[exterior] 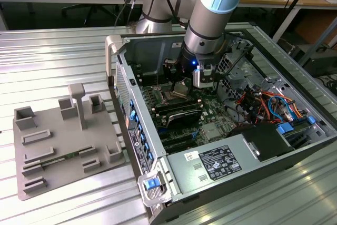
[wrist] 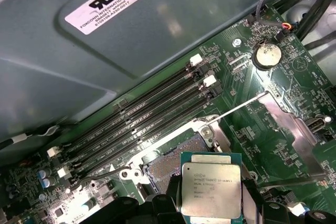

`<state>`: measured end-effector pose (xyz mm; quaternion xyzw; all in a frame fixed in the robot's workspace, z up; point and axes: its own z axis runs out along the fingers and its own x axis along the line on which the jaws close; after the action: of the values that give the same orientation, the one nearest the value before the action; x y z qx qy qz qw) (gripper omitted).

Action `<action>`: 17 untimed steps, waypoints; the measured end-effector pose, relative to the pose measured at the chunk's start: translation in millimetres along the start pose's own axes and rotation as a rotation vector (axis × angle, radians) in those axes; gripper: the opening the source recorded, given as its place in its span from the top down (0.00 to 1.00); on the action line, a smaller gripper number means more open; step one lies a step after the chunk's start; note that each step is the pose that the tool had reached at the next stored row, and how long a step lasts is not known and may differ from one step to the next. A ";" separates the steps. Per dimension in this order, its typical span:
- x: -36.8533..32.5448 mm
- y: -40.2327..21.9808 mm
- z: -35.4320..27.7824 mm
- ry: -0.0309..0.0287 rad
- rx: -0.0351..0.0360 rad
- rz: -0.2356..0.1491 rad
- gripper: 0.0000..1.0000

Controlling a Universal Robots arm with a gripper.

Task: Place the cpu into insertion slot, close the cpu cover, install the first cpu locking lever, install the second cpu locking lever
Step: 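Place the cpu into insertion slot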

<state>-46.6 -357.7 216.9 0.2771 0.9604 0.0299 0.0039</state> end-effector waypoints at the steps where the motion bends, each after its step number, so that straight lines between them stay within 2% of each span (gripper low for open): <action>1: 0.0 0.0 0.1 -0.0001 0.0001 0.001 0.45; 17: 0.0 -0.1 1.3 -0.0014 0.0010 0.011 0.45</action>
<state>-46.6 -357.6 215.6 0.2823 0.9589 0.0292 0.0043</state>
